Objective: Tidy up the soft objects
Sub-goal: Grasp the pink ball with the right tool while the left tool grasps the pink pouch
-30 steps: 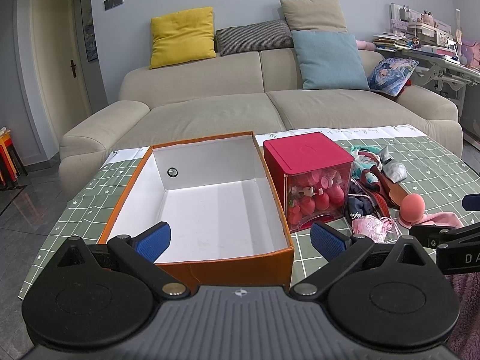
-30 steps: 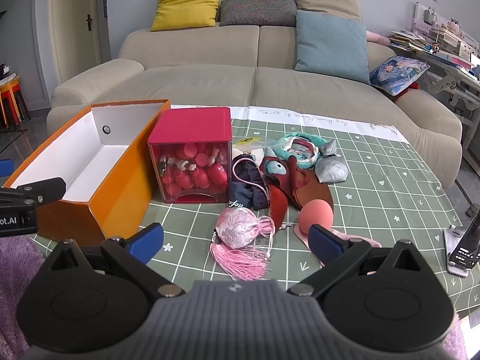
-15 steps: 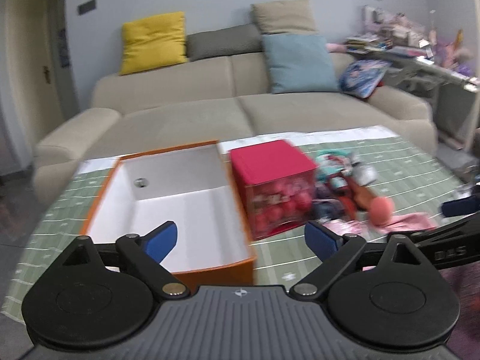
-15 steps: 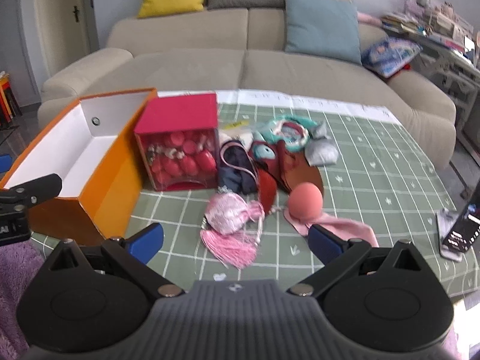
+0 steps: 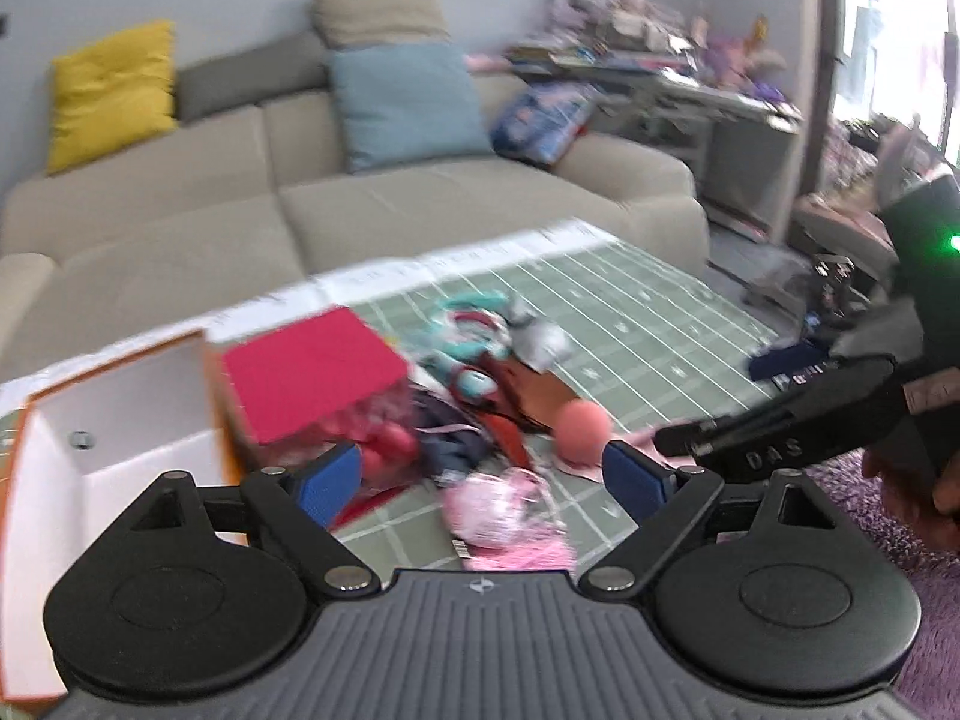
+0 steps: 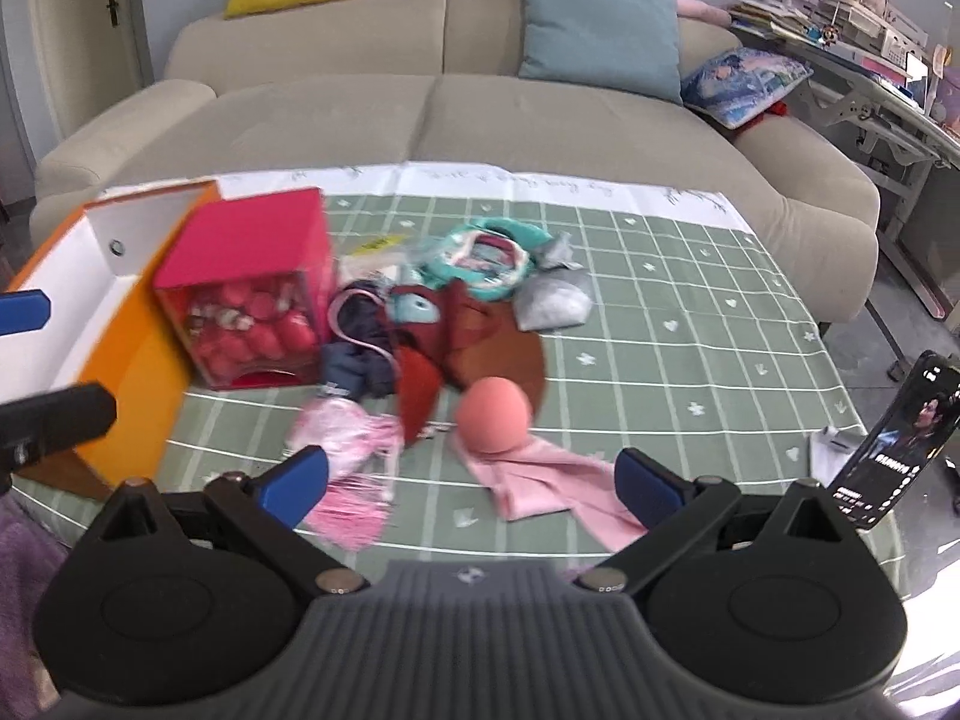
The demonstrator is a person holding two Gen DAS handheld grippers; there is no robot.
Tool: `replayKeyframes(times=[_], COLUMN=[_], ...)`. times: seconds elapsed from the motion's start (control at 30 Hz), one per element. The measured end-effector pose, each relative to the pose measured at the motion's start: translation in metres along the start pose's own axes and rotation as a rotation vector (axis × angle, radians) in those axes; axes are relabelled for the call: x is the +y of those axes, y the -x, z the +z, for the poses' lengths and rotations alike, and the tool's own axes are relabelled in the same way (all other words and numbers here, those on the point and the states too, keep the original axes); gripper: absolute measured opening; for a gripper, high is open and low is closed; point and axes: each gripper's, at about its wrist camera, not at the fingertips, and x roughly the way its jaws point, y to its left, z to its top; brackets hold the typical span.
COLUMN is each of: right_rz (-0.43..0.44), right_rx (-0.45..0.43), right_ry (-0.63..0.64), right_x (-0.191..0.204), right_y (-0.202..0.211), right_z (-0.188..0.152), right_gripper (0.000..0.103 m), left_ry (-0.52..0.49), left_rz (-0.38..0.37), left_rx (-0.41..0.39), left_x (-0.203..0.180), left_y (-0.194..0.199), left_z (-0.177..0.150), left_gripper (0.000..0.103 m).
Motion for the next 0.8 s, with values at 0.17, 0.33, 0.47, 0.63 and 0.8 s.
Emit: replayKeyframes(times=[0.17,0.33,0.47,0.63,0.8], right_rz=[-0.013,0.049,0.085,0.127,0.162], right_rx=[0.055,0.109,0.141,0.188,0.229], right_ry=[0.061,0.052,0.072,0.064,0.023], right_x=[-0.024,-0.043,-0.044,-0.039,-0.037], right_y=[-0.026,-0.054,-0.079,-0.112,-0.136], right_z=[0.003,0.01,0.018,0.026,0.031], right_gripper=[0.078,0.072,0.072,0.07,0.065], left_ry=[-0.103,-0.211,-0.293,-0.4,-0.443], left_rz=[-0.074,-0.122,-0.114,-0.063,-0.033], left_rx=[0.098,0.225,0.32,0.409,0.443], left_x=[-0.017,-0.027,-0.025,-0.03,-0.031], left_y=[-0.048,-0.095,-0.126,-0.157,-0.172], left_z=[0.003,-0.001,-0.004,-0.009,-0.014], left_gripper=[0.088,0.078,0.078,0.077,0.073])
